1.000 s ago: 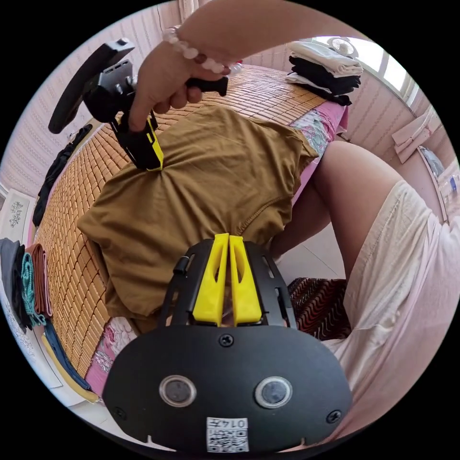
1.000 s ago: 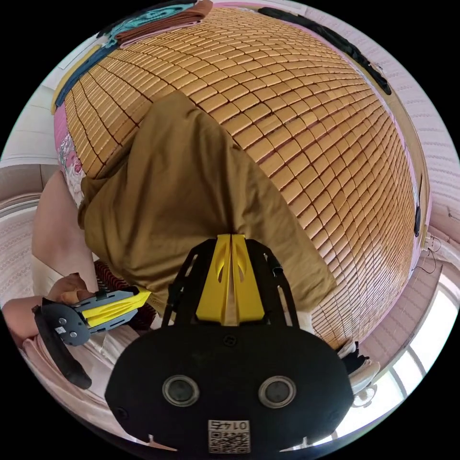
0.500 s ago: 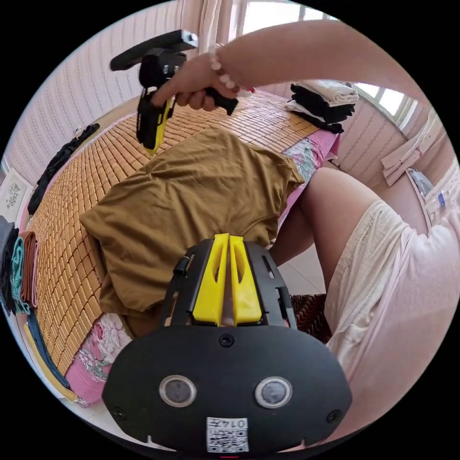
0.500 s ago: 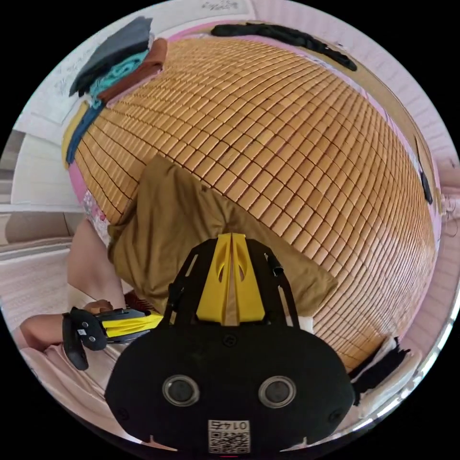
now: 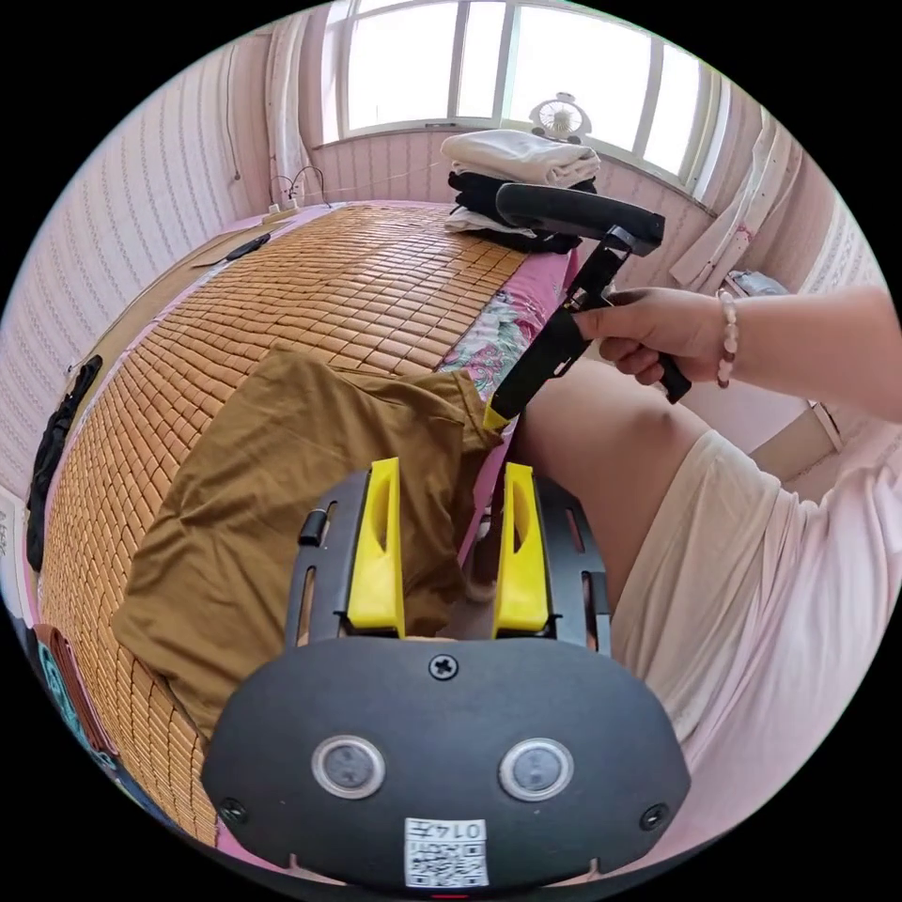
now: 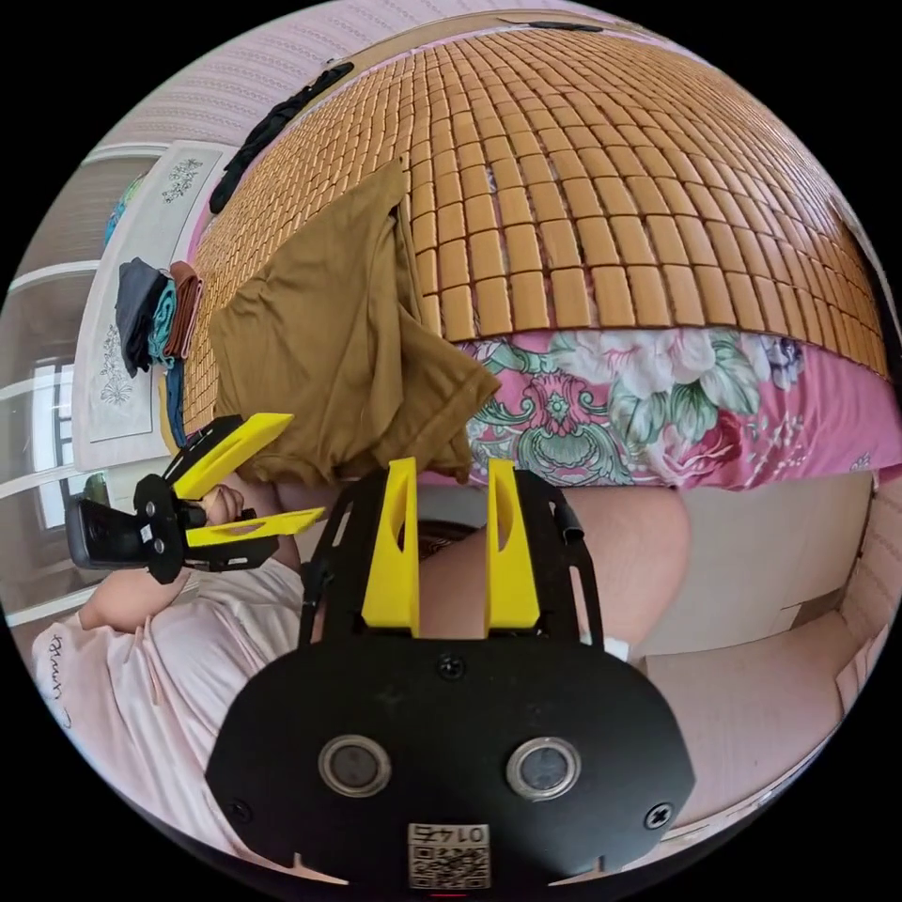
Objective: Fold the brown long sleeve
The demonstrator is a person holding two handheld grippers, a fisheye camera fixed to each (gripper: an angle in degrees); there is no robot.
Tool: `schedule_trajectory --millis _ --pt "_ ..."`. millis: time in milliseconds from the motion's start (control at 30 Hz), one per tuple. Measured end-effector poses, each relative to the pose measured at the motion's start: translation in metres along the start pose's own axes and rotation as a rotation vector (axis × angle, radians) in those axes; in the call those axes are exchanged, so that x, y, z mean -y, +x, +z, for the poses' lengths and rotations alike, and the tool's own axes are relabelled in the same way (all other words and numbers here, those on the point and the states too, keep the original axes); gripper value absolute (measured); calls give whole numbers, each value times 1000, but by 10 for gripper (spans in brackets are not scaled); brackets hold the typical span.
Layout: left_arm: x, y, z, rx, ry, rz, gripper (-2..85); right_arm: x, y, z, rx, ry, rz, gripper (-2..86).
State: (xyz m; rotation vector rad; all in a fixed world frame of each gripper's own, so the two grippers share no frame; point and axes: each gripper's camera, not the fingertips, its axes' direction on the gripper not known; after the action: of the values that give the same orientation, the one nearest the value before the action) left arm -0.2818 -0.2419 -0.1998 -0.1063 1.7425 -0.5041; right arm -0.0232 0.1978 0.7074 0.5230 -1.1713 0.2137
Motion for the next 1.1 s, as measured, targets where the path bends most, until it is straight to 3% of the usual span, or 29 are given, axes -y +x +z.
schedule_trajectory --millis 133,300,433,500,633,800,933,1100 --pt "24 7 24 -26 -60 44 166 2 18 11 -2 -49 18 58" --pt "40 10 44 -45 -99 61 153 -12 34 -12 213 38 -64 17" --pt "45 -1 36 60 -89 -54 32 -24 45 -36 378 126 -195 17" --pt "42 -11 27 20 -84 -99 22 -30 69 -44 432 221 -146 26" --pt "26 -20 -6 -16 -15 -142 13 -34 133 -31 547 346 78 170" --pt "3 -12 -34 -44 23 -96 15 -15 135 2 603 300 92 203" --pt "-15 -5 -49 -52 32 -92 18 0 134 26 740 295 142 157" --pt "-25 7 -62 -39 40 -69 24 4 120 29 616 224 112 38"
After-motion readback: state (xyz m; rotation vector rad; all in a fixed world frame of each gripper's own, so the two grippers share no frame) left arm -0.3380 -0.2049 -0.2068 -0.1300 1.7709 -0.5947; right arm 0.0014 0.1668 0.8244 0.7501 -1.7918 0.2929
